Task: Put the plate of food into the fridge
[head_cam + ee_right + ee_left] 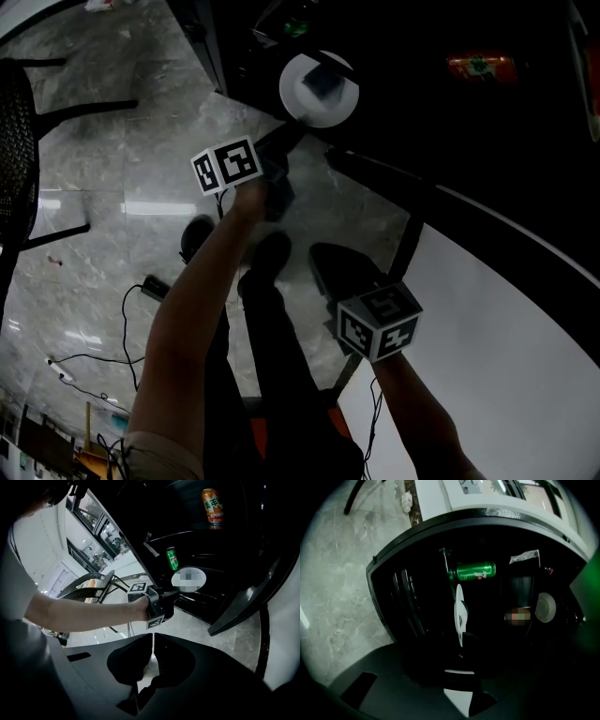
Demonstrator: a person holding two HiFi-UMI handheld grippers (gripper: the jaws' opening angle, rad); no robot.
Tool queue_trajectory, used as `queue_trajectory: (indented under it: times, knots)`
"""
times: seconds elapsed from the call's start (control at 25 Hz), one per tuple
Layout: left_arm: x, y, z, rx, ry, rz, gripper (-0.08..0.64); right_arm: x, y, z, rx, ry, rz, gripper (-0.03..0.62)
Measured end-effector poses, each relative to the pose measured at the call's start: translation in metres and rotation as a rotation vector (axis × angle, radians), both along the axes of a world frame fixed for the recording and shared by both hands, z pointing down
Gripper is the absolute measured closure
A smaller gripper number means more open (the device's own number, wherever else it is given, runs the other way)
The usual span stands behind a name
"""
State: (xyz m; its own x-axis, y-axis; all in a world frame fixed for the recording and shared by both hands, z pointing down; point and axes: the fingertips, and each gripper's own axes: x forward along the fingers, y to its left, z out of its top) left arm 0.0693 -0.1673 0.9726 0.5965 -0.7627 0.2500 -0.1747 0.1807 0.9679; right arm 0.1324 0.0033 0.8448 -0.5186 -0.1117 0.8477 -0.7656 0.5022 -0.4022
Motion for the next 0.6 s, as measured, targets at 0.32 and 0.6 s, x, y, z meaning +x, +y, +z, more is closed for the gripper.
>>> queue_trajectory:
  times: [0.32, 0.6]
  knots:
    - [0.005, -0.011, -0.003, 0.018, -0.034, 0.026, 0.494, 0.001, 0.007, 0.002, -0.012, 0.005, 0.001, 0.565]
    - [0.007, -0.019, -0.005, 0.038, -0.065, 0.052, 0.512, 0.003, 0.003, 0.001, -0.003, 0.003, 0.011, 0.565]
